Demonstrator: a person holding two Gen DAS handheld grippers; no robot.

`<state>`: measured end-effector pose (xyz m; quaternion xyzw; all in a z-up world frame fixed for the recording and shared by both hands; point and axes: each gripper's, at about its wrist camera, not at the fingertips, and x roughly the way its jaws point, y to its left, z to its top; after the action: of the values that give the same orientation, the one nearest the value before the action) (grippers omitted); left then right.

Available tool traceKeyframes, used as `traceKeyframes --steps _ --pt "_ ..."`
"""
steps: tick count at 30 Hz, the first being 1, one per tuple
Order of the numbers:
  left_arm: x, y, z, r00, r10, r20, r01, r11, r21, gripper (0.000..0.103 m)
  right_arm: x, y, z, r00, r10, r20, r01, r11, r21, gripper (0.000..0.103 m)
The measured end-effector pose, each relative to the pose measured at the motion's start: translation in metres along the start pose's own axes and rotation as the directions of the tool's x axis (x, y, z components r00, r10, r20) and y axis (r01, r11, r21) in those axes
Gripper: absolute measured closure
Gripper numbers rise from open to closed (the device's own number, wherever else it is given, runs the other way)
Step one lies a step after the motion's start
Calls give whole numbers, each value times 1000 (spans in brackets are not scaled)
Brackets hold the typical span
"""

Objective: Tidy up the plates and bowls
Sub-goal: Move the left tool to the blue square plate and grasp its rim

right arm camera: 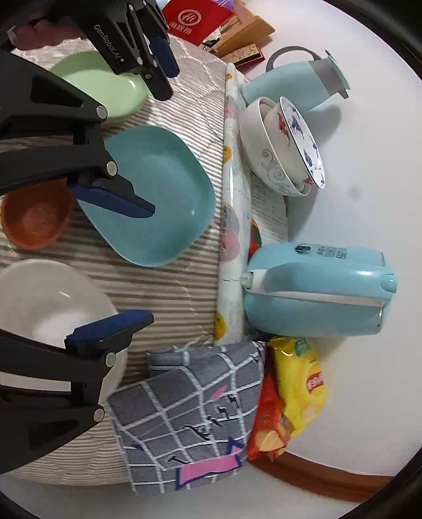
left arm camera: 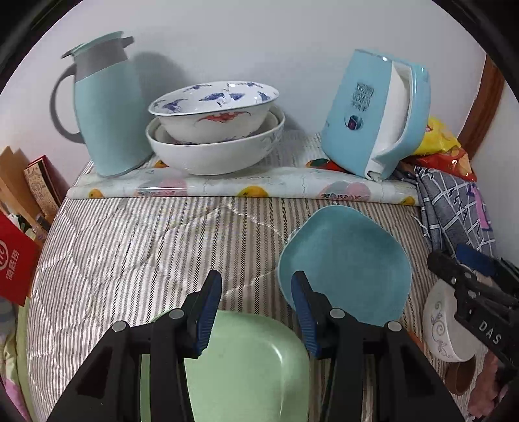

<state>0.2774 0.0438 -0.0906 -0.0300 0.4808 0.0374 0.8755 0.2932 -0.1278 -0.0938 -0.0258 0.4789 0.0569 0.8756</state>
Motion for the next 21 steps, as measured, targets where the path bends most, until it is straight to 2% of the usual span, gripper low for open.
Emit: traceKeyframes --steps 6,8,10,21 --pt "18 -12 8 1000 -5 -30 5 1000 12 59 22 -8 9 999 38 -34 -37 999 31 44" --pt "24 -14 10 999 -18 -39 18 1000 5 48 28 -10 11 998 42 -44 -41 999 32 44" --pt "31 -18 13 999 -26 -45 26 1000 11 46 34 -12 14 998 44 -55 -42 999 35 44" --pt "60 -22 24 997 -48 -68 49 999 7 46 63 -6 22 991 45 -126 -48 999 -18 56"
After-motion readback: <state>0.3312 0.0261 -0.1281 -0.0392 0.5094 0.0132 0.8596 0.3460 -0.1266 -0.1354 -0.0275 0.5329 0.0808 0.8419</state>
